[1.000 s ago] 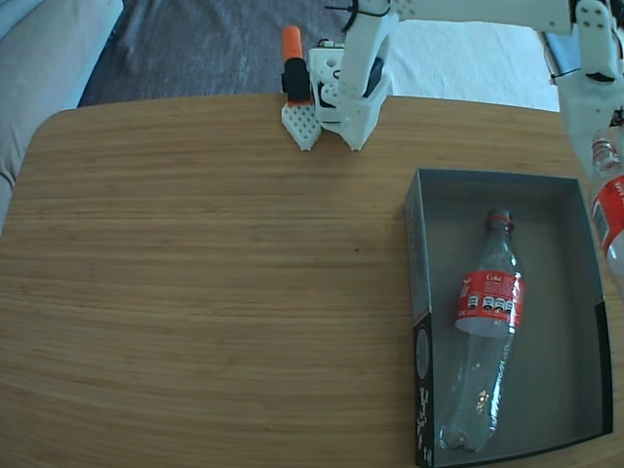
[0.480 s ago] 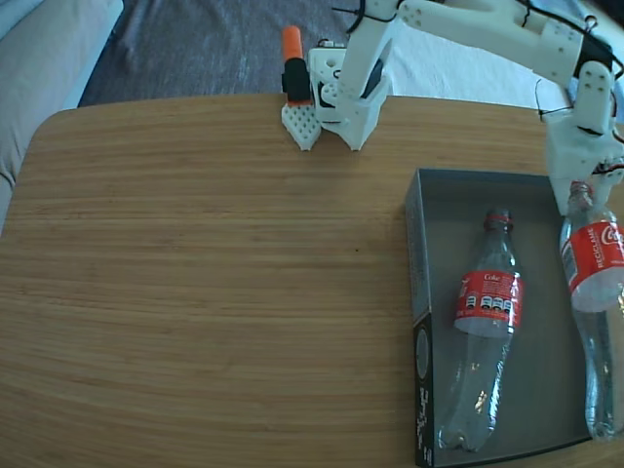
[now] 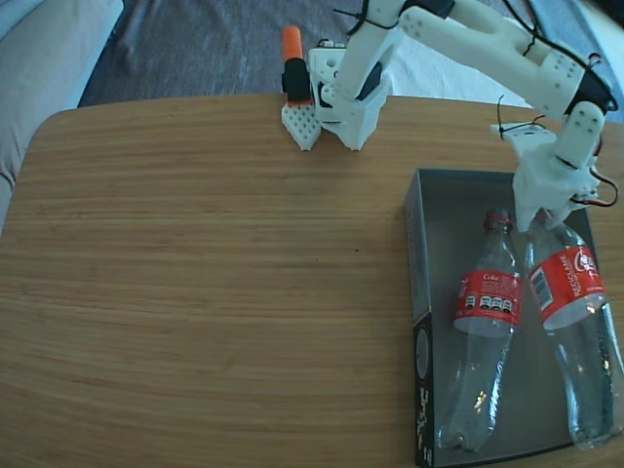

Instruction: Grasp the bottles and put them in the box.

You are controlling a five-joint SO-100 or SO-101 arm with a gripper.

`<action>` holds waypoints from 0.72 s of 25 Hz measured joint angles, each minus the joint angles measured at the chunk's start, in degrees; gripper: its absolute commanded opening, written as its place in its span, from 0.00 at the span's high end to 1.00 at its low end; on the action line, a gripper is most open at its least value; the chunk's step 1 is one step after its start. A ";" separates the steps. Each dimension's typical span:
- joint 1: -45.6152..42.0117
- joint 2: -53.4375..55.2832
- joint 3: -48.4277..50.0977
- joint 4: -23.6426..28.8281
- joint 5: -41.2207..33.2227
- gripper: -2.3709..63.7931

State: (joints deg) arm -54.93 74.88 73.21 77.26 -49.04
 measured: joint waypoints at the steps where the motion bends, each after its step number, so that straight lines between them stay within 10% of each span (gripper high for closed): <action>1: 0.62 0.00 0.00 0.97 -0.44 0.96; 18: 2.37 0.00 -5.10 12.04 -3.25 0.96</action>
State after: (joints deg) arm -52.56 74.88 68.12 89.30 -52.29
